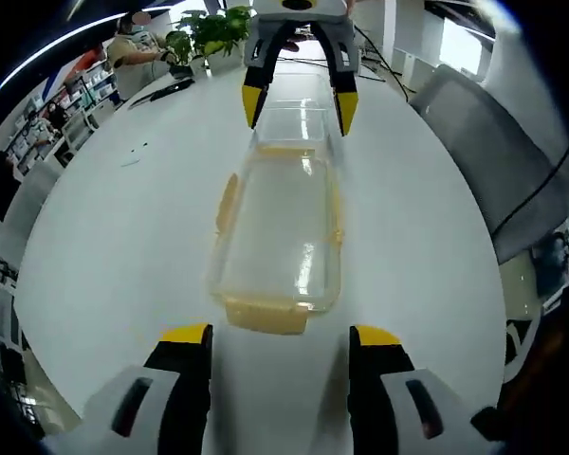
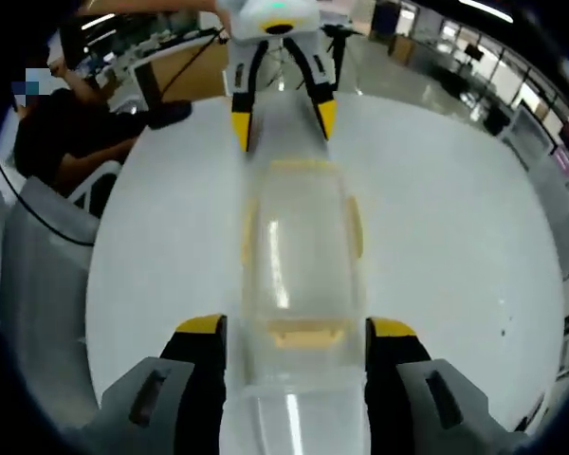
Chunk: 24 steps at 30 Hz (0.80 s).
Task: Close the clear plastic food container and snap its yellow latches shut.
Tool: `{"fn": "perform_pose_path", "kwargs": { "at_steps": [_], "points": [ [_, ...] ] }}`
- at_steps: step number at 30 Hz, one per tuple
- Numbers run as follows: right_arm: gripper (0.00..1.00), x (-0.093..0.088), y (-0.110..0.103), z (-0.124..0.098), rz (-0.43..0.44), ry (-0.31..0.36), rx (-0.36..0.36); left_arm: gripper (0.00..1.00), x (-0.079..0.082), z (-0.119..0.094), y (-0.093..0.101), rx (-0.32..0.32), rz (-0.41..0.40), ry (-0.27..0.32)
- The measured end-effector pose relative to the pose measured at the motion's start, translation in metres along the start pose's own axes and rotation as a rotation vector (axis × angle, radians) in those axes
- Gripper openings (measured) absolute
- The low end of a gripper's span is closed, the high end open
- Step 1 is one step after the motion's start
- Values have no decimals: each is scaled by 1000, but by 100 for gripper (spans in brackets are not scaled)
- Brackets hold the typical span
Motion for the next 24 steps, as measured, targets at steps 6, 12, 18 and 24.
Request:
{"fn": "perform_pose_path", "kwargs": {
  "at_steps": [6,12,18,24],
  "points": [
    [54,-3,-1,7,-5,-33,25,54,1,6,-5,-29,19,-8],
    [54,-5,-2,13,-11,-62,35,54,1,13,-6,-57,42,-17],
    [53,-8,-2,23,-4,-87,47,53,0,20,-8,-79,55,-20],
    [52,-9,-5,26,-4,-103,50,51,-1,24,-7,-87,72,-24]
  ]
}}
Point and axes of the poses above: the point that each gripper's makers call its tool centre point, and the gripper's own axes: z roughly forward along the fingers, y roughly to its right, x roughly out of its top, the point moved 9 cm from there along -z, roughly backward along the fingers, and after that the axes turned 9 degrees about -x, right-handed, at the moved point
